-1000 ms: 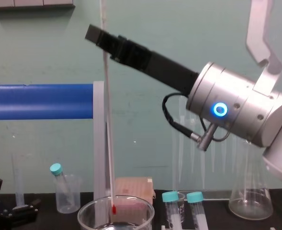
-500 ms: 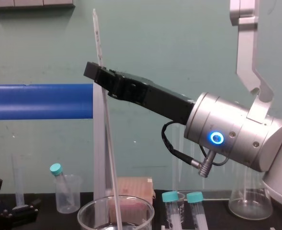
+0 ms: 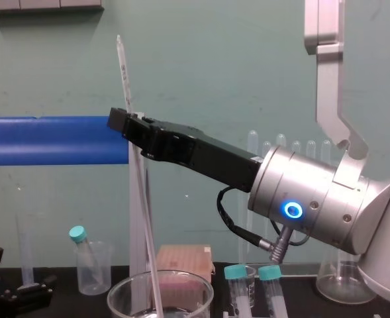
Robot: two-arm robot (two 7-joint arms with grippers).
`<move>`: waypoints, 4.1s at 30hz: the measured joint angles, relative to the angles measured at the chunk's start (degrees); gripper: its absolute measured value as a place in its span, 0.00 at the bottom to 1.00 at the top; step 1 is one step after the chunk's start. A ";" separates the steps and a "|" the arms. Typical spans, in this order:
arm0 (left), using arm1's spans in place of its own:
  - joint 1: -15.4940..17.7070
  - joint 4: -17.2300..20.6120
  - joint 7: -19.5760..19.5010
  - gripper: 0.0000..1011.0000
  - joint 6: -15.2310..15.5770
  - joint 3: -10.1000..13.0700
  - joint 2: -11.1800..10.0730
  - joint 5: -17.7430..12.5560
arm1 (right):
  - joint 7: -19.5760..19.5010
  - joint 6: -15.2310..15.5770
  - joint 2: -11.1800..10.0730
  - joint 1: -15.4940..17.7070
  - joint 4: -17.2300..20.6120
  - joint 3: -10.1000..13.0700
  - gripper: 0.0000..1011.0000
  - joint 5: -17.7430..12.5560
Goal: Hold the thermometer with one hand and immerse one end into the beaker, then reinsert it into the test tube rack.
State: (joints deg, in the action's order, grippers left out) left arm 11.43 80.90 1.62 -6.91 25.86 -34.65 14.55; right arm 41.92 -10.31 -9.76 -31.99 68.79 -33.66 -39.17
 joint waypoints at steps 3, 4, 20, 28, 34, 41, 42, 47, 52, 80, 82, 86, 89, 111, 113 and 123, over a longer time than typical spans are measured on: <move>0.00 0.00 0.00 1.00 0.00 0.00 0.00 0.00 | 0.04 0.02 0.04 0.06 -0.14 -0.06 0.06 0.13; 0.00 0.00 0.00 1.00 0.00 0.00 0.00 0.00 | 0.05 0.04 0.04 0.08 -0.17 -0.07 0.06 0.16; 0.00 0.00 0.00 1.00 0.00 0.00 0.00 0.00 | 0.49 0.31 0.23 -0.16 -1.50 -0.11 0.06 0.68; 0.00 0.00 0.00 1.00 0.00 0.00 0.00 0.00 | 0.47 0.73 0.15 -0.18 -1.66 -0.02 0.06 0.71; 0.00 0.00 0.00 1.00 0.00 0.00 0.00 0.00 | 0.48 0.77 0.12 -0.15 -1.61 0.03 0.06 0.70; 0.00 0.00 0.00 1.00 0.00 0.00 0.00 0.00 | 0.47 0.77 0.12 -0.12 -1.58 0.03 0.06 0.67; 0.00 0.00 0.00 1.00 0.00 0.00 0.00 0.00 | 0.47 0.77 0.12 -0.11 -1.58 0.03 0.06 0.66; 0.00 0.00 0.00 1.00 0.00 0.00 0.00 0.00 | 0.47 0.77 0.12 -0.09 -1.55 0.03 0.06 0.65; 0.00 0.00 0.00 1.00 0.00 0.00 0.00 0.00 | 0.46 0.77 0.12 -0.09 -1.53 0.03 0.06 0.65; 0.00 0.00 0.00 1.00 0.00 0.00 0.00 0.00 | 0.42 0.76 0.12 -0.08 -1.53 0.03 0.06 0.66; 0.00 0.00 0.00 1.00 0.00 0.00 0.00 0.00 | 0.42 0.77 0.12 -0.08 -1.53 0.03 0.06 0.66; 0.00 0.00 0.00 1.00 0.00 0.00 0.00 0.00 | 0.42 0.76 0.12 -0.08 -1.53 0.03 0.06 0.66; 0.00 0.00 0.00 1.00 0.00 0.00 0.00 0.00 | 0.43 0.76 0.12 -0.08 -1.53 0.03 0.06 0.66; 0.00 0.00 0.00 1.00 0.00 0.00 0.00 0.00 | 0.42 0.76 0.12 -0.08 -1.53 0.03 0.06 0.66; 0.00 0.00 0.00 1.00 0.00 0.00 0.00 0.00 | 0.42 0.76 0.12 -0.08 -1.53 0.03 0.06 0.66; 0.00 0.00 0.00 1.00 0.00 0.00 0.00 0.00 | 0.42 0.76 0.12 -0.08 -1.53 0.03 0.06 0.66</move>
State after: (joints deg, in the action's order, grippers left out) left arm 11.43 80.90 1.62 -6.91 25.86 -34.65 14.54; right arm 42.35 -9.55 -9.64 -32.07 67.26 -33.64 -38.51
